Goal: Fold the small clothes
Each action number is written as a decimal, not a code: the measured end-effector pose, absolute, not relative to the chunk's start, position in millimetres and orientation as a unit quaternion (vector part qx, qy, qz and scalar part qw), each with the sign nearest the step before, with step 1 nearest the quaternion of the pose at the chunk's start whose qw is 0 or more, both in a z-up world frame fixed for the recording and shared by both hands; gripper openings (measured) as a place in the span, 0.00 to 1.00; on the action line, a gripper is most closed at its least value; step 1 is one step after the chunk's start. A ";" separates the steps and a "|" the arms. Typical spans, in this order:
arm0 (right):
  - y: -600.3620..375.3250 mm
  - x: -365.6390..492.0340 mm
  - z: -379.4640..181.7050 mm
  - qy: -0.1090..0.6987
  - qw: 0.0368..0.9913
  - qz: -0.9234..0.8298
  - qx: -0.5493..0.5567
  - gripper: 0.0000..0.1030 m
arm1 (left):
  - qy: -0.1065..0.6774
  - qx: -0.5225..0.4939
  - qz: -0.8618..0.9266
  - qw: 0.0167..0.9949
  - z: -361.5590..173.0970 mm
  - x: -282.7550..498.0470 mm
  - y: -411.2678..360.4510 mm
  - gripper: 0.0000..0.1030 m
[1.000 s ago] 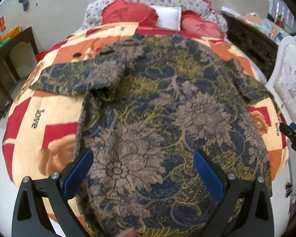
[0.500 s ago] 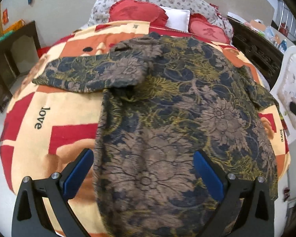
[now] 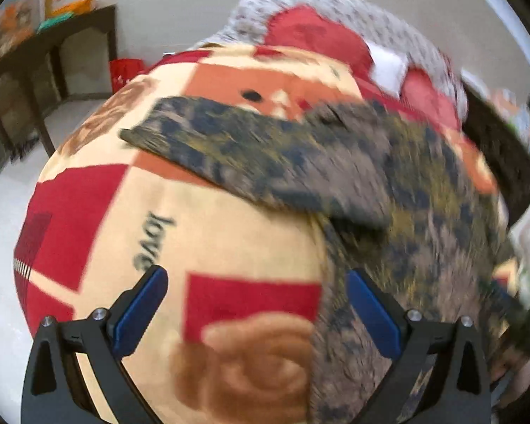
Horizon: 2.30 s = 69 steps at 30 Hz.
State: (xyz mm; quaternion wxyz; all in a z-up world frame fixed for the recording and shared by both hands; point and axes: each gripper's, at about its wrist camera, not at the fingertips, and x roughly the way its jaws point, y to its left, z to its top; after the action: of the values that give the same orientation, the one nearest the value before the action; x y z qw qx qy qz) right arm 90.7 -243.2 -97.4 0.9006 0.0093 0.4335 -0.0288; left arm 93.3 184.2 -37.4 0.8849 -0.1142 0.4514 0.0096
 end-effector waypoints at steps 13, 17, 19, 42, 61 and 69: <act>-254.6 79.7 -119.4 0.414 0.909 -0.039 0.024 0.68 | 0.426 -0.299 -0.019 0.854 -76.2 197.6 320.9 0.99; -254.0 81.4 -120.5 0.413 0.910 -0.040 0.022 0.68 | 0.428 -0.318 -0.035 0.845 -86.6 217.9 332.7 0.99; -253.2 81.4 -120.8 0.411 0.910 -0.041 0.017 0.69 | 0.421 -0.335 -0.043 0.842 -89.7 226.7 338.7 0.99; -250.5 82.0 -121.1 0.411 0.910 -0.047 0.007 0.70 | 0.388 -0.214 0.072 0.893 -44.3 219.7 311.7 0.07; -259.7 83.3 -122.8 0.423 0.905 -0.033 0.039 0.73 | 0.265 -0.188 -0.100 0.941 69.0 208.9 137.5 0.06; -264.0 96.6 -79.0 0.434 0.899 0.013 0.057 0.71 | 0.425 -0.067 -0.168 0.887 -74.7 218.2 -30.1 0.23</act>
State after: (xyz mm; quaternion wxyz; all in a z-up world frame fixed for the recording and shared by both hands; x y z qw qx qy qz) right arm 96.6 -264.0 -79.0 0.8992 0.0572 0.4335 0.0133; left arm 218.2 -30.1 -74.7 0.8869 -0.0674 0.4251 -0.1676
